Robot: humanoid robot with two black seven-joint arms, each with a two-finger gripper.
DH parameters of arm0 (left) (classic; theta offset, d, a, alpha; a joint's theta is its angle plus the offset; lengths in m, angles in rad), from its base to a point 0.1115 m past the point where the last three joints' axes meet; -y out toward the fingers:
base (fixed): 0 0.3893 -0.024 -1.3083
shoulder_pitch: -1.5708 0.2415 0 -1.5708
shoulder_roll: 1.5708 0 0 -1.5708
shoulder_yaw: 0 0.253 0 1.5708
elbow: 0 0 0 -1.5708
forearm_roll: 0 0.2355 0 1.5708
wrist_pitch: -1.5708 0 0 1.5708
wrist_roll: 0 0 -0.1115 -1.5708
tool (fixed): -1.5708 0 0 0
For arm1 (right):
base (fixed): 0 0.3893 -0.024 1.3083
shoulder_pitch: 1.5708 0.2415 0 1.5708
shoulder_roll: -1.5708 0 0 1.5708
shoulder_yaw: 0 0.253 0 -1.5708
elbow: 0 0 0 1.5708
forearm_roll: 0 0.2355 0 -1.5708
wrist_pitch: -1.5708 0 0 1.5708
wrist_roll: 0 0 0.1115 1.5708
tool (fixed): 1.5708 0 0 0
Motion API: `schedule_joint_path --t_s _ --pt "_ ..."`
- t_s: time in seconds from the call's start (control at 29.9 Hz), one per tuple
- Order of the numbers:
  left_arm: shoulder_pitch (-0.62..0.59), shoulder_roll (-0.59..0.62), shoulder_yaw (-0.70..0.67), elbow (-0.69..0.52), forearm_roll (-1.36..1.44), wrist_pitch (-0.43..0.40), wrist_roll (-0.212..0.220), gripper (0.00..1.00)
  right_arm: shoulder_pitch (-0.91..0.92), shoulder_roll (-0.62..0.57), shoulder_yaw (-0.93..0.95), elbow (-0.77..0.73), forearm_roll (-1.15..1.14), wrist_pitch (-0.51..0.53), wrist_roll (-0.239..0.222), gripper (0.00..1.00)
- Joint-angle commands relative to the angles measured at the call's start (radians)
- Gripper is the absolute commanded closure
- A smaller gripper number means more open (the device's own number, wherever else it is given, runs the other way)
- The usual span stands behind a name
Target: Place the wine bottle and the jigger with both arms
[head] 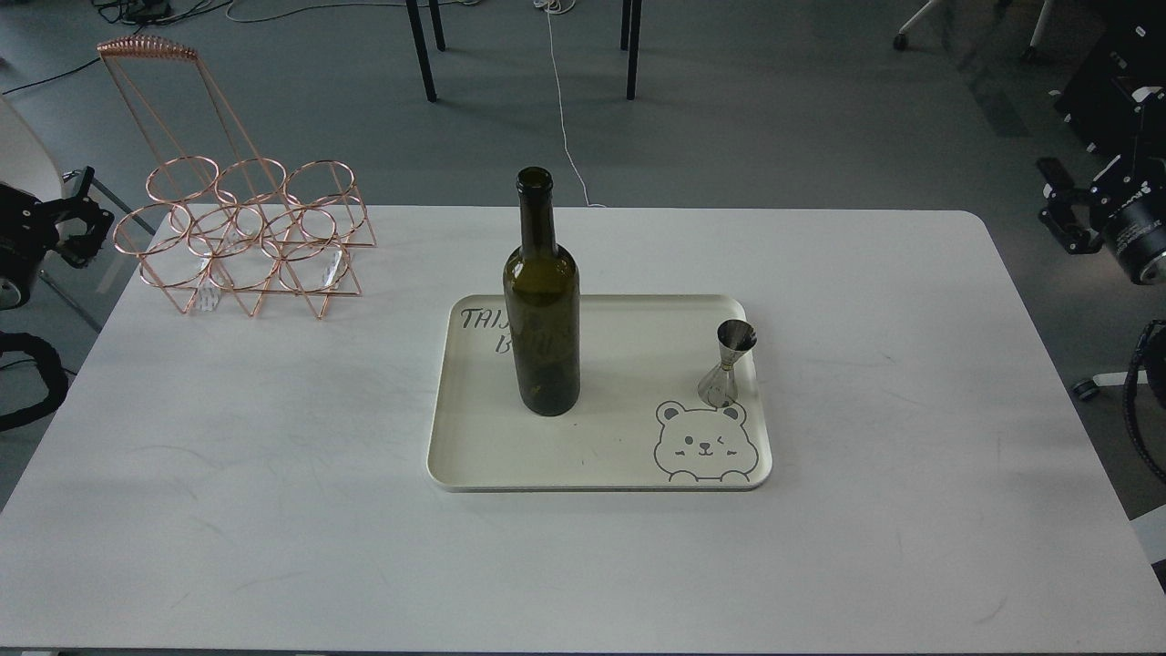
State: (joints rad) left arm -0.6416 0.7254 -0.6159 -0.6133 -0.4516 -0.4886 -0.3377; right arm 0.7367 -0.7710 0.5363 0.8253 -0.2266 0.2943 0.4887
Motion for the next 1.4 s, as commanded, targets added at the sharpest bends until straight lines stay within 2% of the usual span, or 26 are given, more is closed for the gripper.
schedule_joint_path --t_s 0.0,0.2,0.4,0.67,0.9,1.04,1.24,1.37 --pt "0.002 -0.004 0.002 0.0 0.001 0.0 0.002 0.02 -0.002 -0.062 -0.004 0.188 -0.224 -0.118 0.0 0.01" --pt "0.002 -0.001 0.007 0.0 0.004 0.0 0.0 0.02 -0.014 -0.108 -0.076 0.37 -0.635 -0.27 0.0 0.01" --pt "0.0 -0.001 0.005 0.0 0.039 0.0 -0.004 0.02 -0.019 -0.18 -0.185 0.475 -0.884 -0.362 0.0 0.01" --pt "0.0 -0.009 0.007 0.0 0.045 0.0 -0.003 0.02 -0.036 -0.172 -0.344 0.497 -1.138 -0.512 0.0 0.02" --pt "-0.001 -0.009 0.005 -0.002 0.045 0.0 -0.003 0.02 -0.042 -0.042 -0.438 0.436 -1.424 -0.615 0.0 0.03" --pt "-0.001 -0.009 0.005 -0.002 0.045 0.0 -0.003 0.02 -0.033 0.051 -0.46 0.333 -1.537 -0.658 0.0 0.04" --pt "0.0 -0.004 0.002 -0.002 0.045 0.0 -0.004 0.02 0.015 0.212 -0.466 0.164 -1.547 -0.679 0.0 0.05" --pt "-0.001 0.0 -0.001 0.0 0.045 0.0 -0.003 0.02 0.047 0.236 -0.49 0.114 -1.547 -0.679 0.0 0.11"
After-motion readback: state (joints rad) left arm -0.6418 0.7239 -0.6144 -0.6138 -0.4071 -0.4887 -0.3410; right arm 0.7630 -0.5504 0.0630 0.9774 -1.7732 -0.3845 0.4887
